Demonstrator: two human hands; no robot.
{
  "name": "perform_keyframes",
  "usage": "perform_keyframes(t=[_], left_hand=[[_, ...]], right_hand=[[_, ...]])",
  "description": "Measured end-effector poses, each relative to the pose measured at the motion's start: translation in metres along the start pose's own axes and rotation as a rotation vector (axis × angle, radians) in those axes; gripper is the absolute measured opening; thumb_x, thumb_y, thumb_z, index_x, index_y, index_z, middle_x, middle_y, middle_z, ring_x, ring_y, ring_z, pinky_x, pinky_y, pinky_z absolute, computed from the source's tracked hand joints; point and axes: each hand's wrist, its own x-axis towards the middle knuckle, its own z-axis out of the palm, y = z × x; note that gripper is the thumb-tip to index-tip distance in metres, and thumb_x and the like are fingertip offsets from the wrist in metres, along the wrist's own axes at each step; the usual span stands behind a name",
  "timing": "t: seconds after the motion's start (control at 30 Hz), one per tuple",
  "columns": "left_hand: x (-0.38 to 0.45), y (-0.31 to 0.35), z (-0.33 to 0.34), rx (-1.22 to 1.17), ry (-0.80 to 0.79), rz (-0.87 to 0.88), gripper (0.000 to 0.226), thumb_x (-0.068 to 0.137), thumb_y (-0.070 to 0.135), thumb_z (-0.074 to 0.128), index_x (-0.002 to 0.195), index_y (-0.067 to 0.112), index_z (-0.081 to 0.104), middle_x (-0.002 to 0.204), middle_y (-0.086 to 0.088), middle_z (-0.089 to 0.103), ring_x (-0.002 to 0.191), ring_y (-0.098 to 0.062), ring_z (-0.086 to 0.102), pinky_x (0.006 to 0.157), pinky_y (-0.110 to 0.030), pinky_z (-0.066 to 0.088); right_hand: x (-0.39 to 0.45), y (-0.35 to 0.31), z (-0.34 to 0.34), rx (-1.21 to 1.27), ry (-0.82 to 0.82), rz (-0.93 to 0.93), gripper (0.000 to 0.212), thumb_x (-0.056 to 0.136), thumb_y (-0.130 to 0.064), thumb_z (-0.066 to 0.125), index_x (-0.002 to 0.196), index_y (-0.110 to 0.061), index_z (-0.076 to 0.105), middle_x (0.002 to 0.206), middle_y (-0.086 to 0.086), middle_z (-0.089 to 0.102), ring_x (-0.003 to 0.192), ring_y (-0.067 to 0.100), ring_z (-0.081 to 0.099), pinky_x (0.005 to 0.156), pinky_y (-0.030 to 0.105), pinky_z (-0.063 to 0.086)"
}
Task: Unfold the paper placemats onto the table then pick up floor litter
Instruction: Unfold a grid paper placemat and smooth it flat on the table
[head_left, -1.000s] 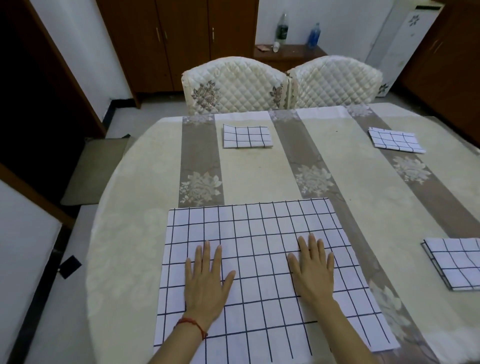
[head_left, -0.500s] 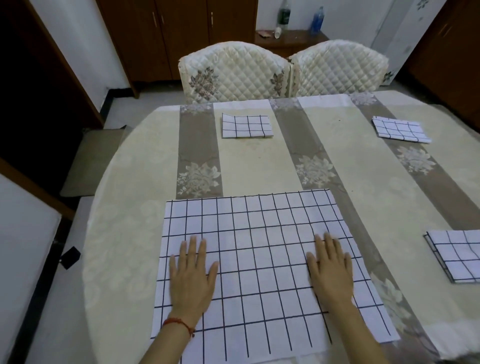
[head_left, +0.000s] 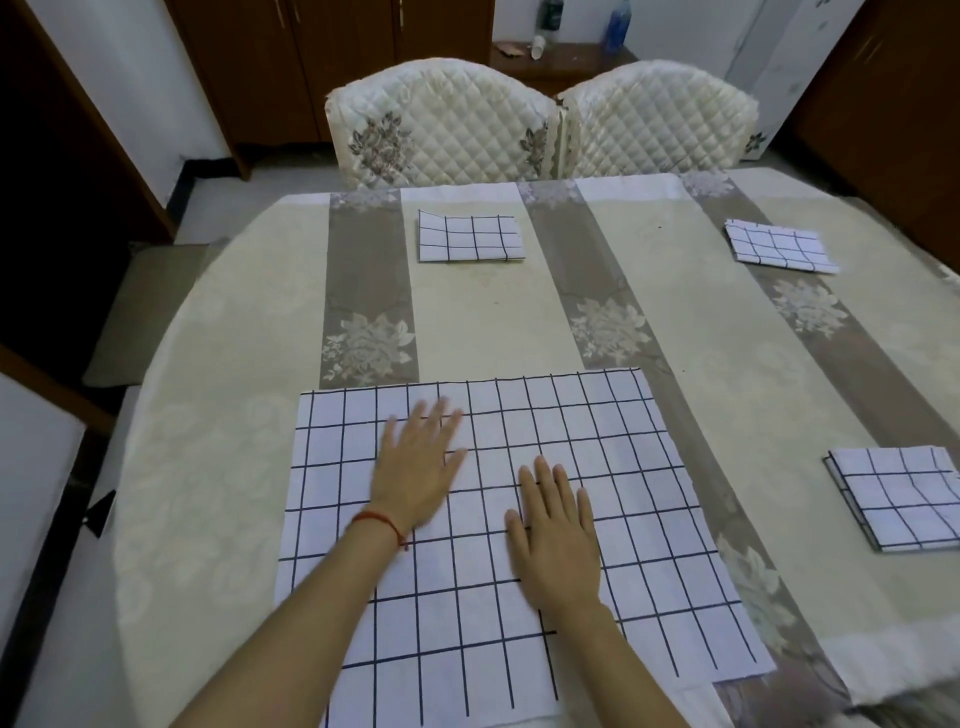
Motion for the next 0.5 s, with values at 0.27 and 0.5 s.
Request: perform_keyframes(t=[0.27, 0.5], left_hand=[[-0.063, 0.034, 0.003, -0.085, 0.240, -0.142, 0.056, 0.095, 0.041, 0.004, 0.139, 0.017, 0.030, 0.148, -0.008, 0.037, 0.139, -0.024, 0.021, 0.110, -0.049, 0.017], [-0.129, 0.042, 0.040, -0.041, 0.162, -0.252, 0.060, 0.092, 0.054, 0.006, 0.144, 0.027, 0.020, 0.155, 0.003, 0.018, 0.143, -0.011, -0.014, 0.114, -0.040, -0.001]], right_hand=[[0.000, -0.002, 0.000, -0.023, 0.022, 0.003, 0.054, 0.092, -0.042, 0.025, 0.143, -0.022, 0.026, 0.153, -0.004, 0.021, 0.140, 0.008, 0.003, 0.114, 0.028, -0.011], [0.000, 0.002, -0.003, -0.026, -0.002, -0.021, 0.056, 0.092, -0.043, 0.024, 0.143, -0.021, 0.025, 0.152, -0.004, 0.019, 0.140, 0.008, 0.004, 0.113, 0.027, -0.011]])
